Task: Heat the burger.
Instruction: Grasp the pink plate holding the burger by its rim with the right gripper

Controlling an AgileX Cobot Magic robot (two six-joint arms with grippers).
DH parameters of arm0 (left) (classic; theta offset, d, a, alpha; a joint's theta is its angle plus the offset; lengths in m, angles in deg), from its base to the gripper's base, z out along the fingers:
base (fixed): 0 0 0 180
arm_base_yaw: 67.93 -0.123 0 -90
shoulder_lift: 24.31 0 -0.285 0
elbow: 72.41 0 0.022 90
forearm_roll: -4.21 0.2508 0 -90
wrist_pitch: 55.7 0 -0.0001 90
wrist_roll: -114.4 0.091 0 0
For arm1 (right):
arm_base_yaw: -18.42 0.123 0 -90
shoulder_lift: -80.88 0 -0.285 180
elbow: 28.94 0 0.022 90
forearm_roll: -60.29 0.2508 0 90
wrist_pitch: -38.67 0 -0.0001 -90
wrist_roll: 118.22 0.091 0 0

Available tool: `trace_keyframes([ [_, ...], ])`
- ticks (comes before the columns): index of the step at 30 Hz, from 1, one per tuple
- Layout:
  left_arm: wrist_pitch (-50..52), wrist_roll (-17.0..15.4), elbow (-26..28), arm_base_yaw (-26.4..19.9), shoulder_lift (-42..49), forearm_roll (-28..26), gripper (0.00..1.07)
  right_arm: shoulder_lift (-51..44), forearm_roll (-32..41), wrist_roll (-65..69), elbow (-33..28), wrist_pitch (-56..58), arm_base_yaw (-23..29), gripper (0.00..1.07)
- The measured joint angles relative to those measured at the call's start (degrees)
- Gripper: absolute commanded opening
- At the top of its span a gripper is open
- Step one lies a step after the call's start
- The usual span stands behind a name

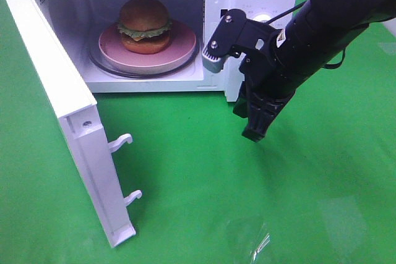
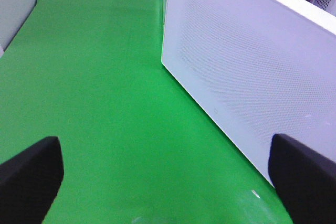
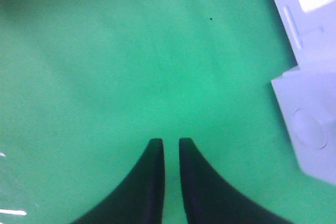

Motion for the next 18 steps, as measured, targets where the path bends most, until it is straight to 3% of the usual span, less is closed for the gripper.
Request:
trace_keyframes([
  [2,0.00,0.00,0.00,0.00,0.00,0.00,0.98,0.00,-0.11,-15.87,0.00,-0.17,0.00,0.16],
  [4,0.00,0.00,0.00,0.00,0.00,0.00,0.98,0.00,-0.11,-23.49,0.00,-0.17,0.00,0.17],
  [11,0.00,0.00,0.00,0.00,0.00,0.00,0.98,0.00,-0.34,-36.27,0.00,-0.63,0.00,0.22],
  [14,0.00,0.00,0.00,0.00,0.00,0.00,0.98,0.00,-0.52,-38.67,0.00,-2.46,0.00,0.31],
  [15,0.00,0.00,0.00,0.00,0.00,0.00,0.98,0.00,-0.52,-38.67,0.00,-3.15,0.00,0.43],
  [16,0.00,0.00,0.00,0.00,0.00,0.00,0.98,0.00,-0.52,-38.67,0.00,-3.15,0.00,0.43],
  [17,0.00,0.00,0.00,0.00,0.00,0.00,0.98,0.00,-0.52,-38.67,0.00,-4.53,0.00,0.55],
  [18,0.00,0.00,0.00,0.00,0.00,0.00,0.98,0.00,-0.52,-38.67,0.00,-4.53,0.00,0.55],
])
